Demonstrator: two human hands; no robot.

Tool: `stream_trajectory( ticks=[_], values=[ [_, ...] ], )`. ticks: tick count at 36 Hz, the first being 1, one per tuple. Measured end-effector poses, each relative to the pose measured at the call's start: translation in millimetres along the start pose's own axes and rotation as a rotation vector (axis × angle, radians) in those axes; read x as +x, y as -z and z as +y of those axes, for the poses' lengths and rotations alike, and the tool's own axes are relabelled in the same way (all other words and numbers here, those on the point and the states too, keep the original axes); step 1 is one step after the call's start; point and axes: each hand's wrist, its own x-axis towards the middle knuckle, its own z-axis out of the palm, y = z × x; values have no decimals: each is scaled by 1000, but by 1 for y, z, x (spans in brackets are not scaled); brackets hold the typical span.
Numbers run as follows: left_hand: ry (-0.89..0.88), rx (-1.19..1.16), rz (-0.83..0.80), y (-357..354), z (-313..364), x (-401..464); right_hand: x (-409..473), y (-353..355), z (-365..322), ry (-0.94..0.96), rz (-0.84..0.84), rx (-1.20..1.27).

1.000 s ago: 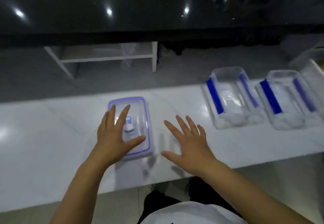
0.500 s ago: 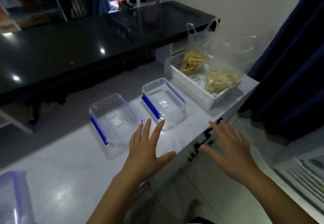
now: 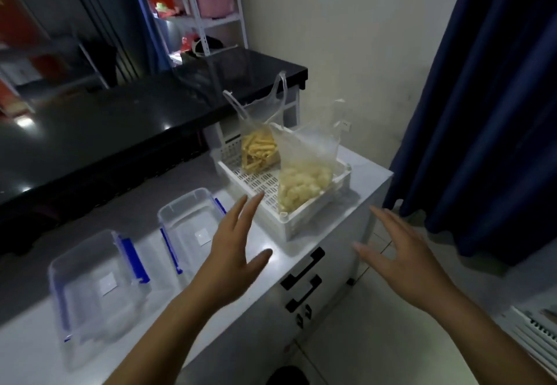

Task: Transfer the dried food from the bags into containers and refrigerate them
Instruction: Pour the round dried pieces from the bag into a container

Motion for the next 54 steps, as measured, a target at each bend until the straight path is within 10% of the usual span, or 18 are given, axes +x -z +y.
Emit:
stream_trajectory(
  ticks=[16,34,54],
  values=[
    [-7,56,194,5,40,232,223,55,-26,-130,-172,654],
    [22,103,196,-32,78,311,266,69,-39,250,-531,550],
    [225,385,524,65,164,336,335,48,50,-194,-895,952]
  ],
)
